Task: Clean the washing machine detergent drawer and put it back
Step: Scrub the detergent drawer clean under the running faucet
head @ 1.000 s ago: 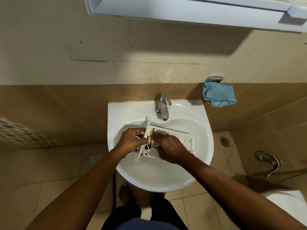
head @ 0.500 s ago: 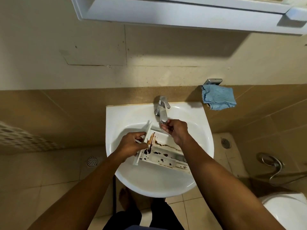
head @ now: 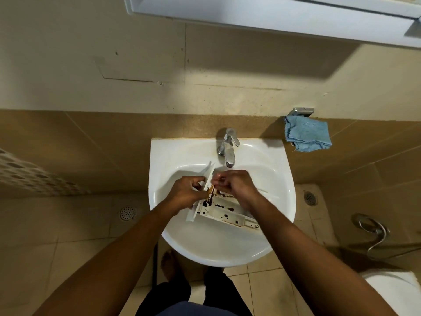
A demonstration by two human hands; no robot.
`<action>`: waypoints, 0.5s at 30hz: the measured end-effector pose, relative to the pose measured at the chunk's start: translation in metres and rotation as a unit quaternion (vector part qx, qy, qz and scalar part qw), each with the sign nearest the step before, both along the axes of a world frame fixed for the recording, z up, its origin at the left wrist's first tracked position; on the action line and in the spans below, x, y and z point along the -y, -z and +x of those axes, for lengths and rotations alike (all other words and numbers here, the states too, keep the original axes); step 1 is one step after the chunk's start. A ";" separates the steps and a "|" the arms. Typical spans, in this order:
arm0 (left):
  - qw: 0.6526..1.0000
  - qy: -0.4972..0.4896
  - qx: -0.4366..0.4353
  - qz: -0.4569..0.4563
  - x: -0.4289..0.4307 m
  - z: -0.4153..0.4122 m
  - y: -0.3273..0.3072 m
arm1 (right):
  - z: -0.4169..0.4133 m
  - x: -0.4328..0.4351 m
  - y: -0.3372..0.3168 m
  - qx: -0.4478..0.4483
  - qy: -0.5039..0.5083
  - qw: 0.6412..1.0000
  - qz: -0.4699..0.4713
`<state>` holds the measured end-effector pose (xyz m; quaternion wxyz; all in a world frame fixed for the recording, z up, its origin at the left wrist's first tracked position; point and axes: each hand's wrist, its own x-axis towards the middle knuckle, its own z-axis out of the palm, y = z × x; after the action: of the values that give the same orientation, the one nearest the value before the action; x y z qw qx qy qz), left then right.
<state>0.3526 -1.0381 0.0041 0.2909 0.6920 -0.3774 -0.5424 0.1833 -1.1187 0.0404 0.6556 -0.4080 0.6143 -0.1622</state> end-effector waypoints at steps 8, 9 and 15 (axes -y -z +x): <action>1.000 -0.007 0.000 0.009 -0.003 0.004 0.002 | 0.011 0.000 0.008 -0.154 -0.145 0.960 -0.181; 1.000 -0.008 -0.001 0.010 -0.003 0.004 0.002 | 0.011 0.000 0.007 -0.167 -0.159 0.951 -0.205; 1.000 0.003 0.001 0.001 -0.005 0.004 0.001 | -0.005 -0.004 0.013 -0.148 -0.193 0.943 -0.226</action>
<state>0.3563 -1.0326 0.0030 0.2885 0.6918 -0.3791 -0.5427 0.1787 -1.1145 0.0271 0.4670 -0.6752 0.5612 -0.1053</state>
